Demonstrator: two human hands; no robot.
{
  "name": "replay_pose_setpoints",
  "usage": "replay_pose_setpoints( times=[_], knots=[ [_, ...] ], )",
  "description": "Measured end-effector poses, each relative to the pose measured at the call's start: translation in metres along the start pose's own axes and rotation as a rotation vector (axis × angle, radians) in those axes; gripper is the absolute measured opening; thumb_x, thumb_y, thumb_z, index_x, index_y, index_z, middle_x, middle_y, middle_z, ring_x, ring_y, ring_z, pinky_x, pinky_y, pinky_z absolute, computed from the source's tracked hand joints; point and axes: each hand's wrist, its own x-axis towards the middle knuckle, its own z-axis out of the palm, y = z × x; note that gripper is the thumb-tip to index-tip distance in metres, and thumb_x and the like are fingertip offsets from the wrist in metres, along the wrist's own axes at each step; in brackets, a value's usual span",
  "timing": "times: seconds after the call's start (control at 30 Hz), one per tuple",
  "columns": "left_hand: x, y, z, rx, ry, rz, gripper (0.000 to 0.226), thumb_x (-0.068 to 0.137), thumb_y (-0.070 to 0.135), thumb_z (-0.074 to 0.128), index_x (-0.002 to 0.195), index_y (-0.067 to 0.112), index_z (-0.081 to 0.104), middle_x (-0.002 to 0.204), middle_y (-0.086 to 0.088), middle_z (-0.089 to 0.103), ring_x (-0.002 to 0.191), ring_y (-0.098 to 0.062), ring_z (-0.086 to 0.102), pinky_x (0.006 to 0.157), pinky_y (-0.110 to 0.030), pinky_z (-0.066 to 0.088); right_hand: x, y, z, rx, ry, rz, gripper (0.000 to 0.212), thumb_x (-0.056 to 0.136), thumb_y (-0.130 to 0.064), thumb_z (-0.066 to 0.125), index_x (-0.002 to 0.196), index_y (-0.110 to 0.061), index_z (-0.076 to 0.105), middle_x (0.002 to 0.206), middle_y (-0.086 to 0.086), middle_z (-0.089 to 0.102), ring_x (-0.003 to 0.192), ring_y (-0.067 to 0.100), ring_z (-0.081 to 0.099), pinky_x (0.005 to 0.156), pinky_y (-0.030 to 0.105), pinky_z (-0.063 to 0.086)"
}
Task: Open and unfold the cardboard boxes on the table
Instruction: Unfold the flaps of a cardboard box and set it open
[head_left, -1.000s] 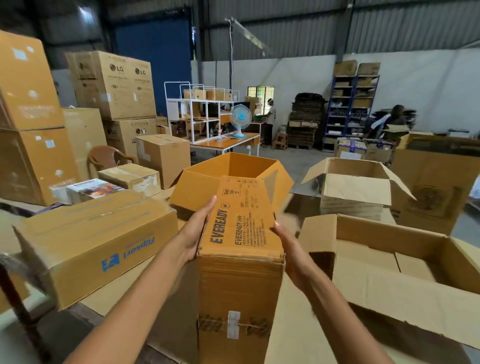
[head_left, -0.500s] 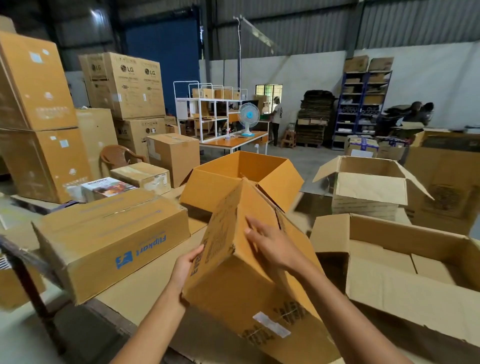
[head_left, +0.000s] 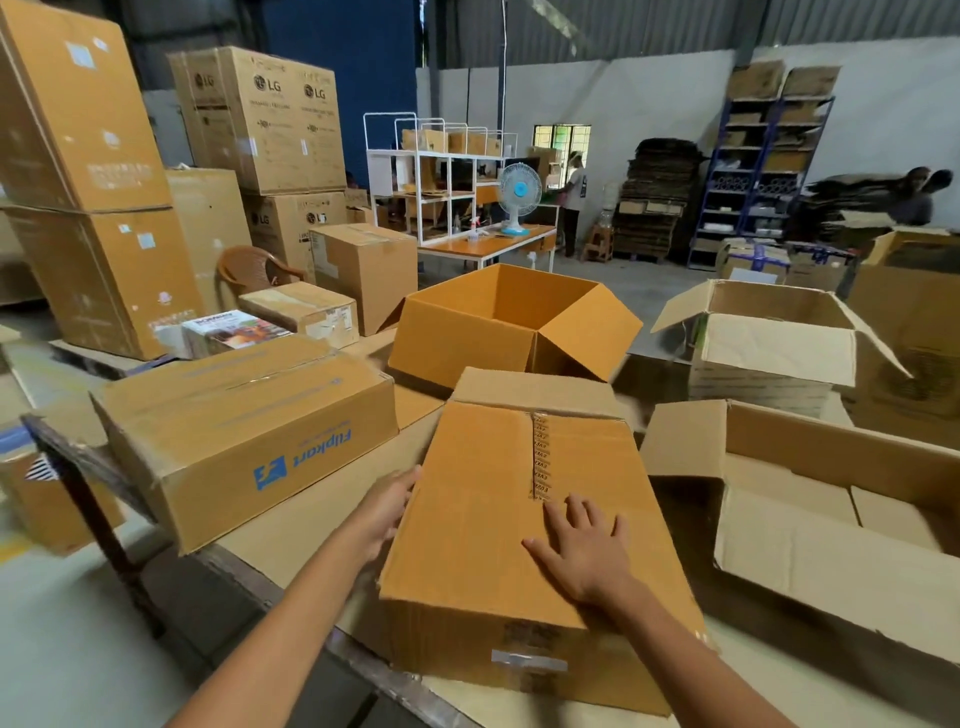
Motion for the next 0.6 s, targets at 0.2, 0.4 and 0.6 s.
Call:
replay_pose_setpoints(
  times=[0.2, 0.4, 0.6],
  knots=[
    [0.018, -0.034, 0.026, 1.027, -0.024, 0.369, 0.059, 0.104, 0.044, 0.036, 0.156, 0.021, 0.022, 0.163, -0.003, 0.022, 0.151, -0.025, 0.017, 0.121, -0.047, 0.022, 0.007, -0.004, 0.007, -0.018, 0.025, 0.012, 0.103, 0.07, -0.084, -0.006, 0.158, -0.035, 0.013, 0.167, 0.008, 0.01, 0.154, 0.032, 0.006, 0.118, 0.065, -0.003],
    [0.025, -0.038, 0.035, 1.324, -0.007, 0.392, 0.06, 0.104, 0.049, 0.024, 0.158, 0.023, 0.015, 0.166, -0.007, 0.008, 0.153, -0.027, 0.001, 0.12, -0.055, 0.009, 0.006, -0.003, 0.0, -0.005, 0.002, 0.01, 0.078, 0.092, -0.076, 0.02, 0.158, -0.033, 0.015, 0.167, 0.008, 0.011, 0.154, 0.032, 0.005, 0.119, 0.065, -0.003],
    [0.037, 0.002, 0.018, 1.351, -0.052, 0.431, 0.073, 0.091, 0.066, 0.045, 0.147, 0.021, 0.033, 0.138, -0.01, 0.038, 0.131, -0.029, 0.031, 0.111, -0.049, 0.032, 0.01, 0.005, -0.029, 0.048, -0.047, -0.007, 0.069, 0.099, -0.057, 0.037, 0.158, -0.031, 0.016, 0.167, 0.011, 0.01, 0.154, 0.03, 0.004, 0.122, 0.057, 0.0]
  ],
)
